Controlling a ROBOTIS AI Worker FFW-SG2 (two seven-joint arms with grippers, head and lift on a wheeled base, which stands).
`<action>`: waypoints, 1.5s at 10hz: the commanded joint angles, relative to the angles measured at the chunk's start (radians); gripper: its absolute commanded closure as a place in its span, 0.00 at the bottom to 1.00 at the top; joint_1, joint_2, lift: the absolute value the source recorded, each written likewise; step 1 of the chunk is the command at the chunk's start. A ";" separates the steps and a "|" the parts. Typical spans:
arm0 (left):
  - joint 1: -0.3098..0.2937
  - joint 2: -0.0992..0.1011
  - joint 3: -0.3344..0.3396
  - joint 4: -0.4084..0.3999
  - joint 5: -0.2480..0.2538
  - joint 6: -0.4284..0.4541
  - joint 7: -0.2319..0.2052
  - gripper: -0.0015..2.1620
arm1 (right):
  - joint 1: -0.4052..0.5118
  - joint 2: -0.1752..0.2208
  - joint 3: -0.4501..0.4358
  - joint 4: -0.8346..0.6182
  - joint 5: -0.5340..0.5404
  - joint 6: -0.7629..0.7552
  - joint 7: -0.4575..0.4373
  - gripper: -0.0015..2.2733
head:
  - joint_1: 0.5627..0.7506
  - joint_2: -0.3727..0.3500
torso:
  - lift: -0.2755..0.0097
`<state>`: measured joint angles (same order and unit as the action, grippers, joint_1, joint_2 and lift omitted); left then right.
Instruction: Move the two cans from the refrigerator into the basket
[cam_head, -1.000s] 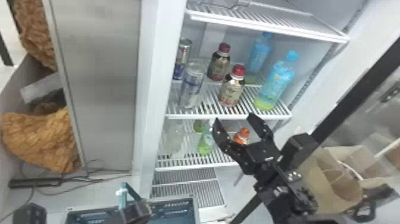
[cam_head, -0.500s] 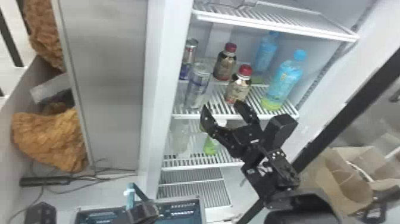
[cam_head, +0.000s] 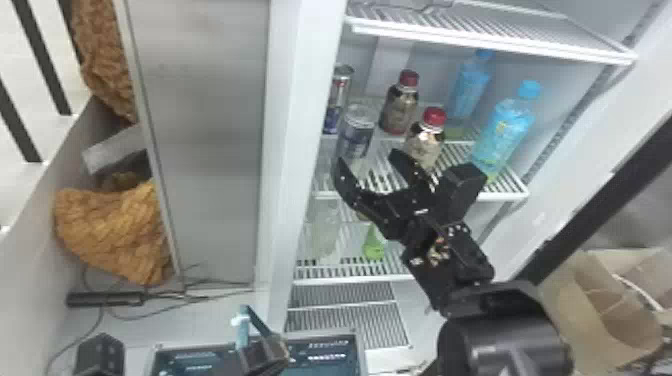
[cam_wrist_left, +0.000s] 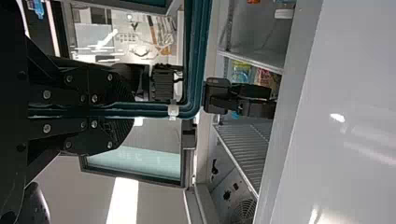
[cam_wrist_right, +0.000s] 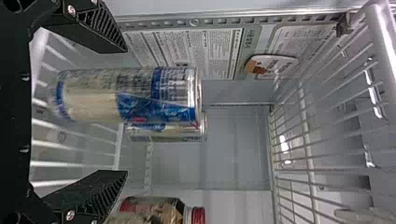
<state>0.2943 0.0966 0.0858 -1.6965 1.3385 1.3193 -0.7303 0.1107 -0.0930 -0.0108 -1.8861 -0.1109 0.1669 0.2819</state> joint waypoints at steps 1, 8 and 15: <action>0.000 0.000 0.000 0.002 0.000 0.001 0.000 0.55 | -0.042 -0.007 0.025 0.044 -0.003 0.000 -0.001 0.05 | 0.70 0.19 | 0.86; 0.003 0.000 0.002 0.002 0.000 -0.001 0.000 0.55 | -0.167 -0.016 0.075 0.169 -0.031 0.000 -0.029 0.06 | 0.70 0.25 | 0.86; 0.005 -0.001 0.002 0.002 0.002 -0.001 0.000 0.55 | -0.084 -0.022 0.033 0.049 0.019 0.029 -0.029 0.55 | 0.70 0.24 | 0.86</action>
<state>0.2994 0.0958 0.0877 -1.6943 1.3401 1.3190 -0.7302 0.0157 -0.1151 0.0286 -1.8235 -0.0925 0.1960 0.2526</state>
